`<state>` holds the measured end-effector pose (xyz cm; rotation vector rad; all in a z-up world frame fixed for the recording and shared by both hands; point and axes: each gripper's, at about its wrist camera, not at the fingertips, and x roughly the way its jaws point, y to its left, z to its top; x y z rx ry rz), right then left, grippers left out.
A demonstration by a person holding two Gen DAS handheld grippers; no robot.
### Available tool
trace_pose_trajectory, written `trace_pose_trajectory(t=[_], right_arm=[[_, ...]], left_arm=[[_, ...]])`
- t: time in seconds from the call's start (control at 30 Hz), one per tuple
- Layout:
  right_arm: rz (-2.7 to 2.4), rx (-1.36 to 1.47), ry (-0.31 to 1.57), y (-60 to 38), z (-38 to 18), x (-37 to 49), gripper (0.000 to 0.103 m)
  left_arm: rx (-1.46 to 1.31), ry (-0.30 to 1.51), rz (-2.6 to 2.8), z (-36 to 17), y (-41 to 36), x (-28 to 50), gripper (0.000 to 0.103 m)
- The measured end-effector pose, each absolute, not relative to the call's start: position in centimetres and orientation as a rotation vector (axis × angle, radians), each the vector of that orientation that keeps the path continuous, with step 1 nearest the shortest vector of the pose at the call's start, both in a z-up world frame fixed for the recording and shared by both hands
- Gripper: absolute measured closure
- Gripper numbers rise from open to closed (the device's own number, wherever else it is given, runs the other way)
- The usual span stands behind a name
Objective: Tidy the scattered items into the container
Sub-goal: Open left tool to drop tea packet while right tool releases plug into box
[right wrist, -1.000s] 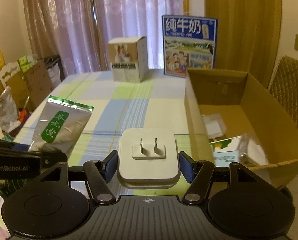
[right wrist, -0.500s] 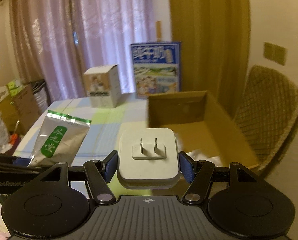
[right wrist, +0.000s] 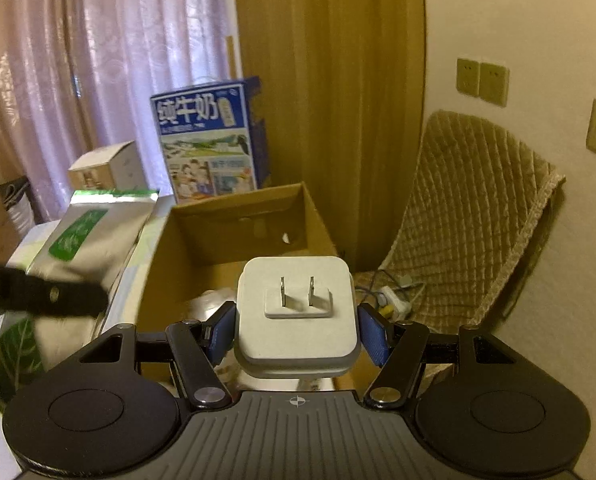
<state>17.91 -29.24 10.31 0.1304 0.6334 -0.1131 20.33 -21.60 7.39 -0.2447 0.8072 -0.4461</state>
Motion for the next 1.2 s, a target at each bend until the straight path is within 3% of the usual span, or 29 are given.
trace_pose_trajectory(t=[0.17, 0.3, 0.53, 0.77, 0.87, 1.07, 1.2], right_arm=[[-0.116, 0.133, 0.653, -30.4, 9.1, 19.6, 0.041], [-0.110, 0.138, 0.667, -30.5, 8.2, 20.9, 0.041], [-0.082, 0.146, 0.685, -30.0, 7.3, 22.1, 0.041], [-0.005, 0.167, 0.685, -29.1, 7.8, 24.4, 0.041], [0.016, 0.182, 0.665, -29.1, 8.3, 25.1, 0.026], [-0.012, 0.206, 0.618, -29.4, 9.9, 22.6, 0.011], [-0.019, 0.226, 0.602, -29.1, 10.7, 18.6, 0.005]], left_arm=[[-0.305, 0.839, -0.452, 6.1, -23.3, 24.5, 0.059], [-0.330, 0.867, -0.451, 4.4, -23.5, 27.0, 0.052], [-0.275, 0.818, -0.424, 4.9, -21.3, 25.8, 0.050], [-0.271, 0.761, -0.381, 6.0, -18.6, 22.9, 0.032], [-0.254, 0.735, -0.342, 6.3, -17.7, 21.7, 0.022], [-0.199, 0.688, -0.276, 6.8, -16.0, 18.2, 0.003], [-0.183, 0.684, -0.220, 6.8, -15.2, 15.4, 0.001]])
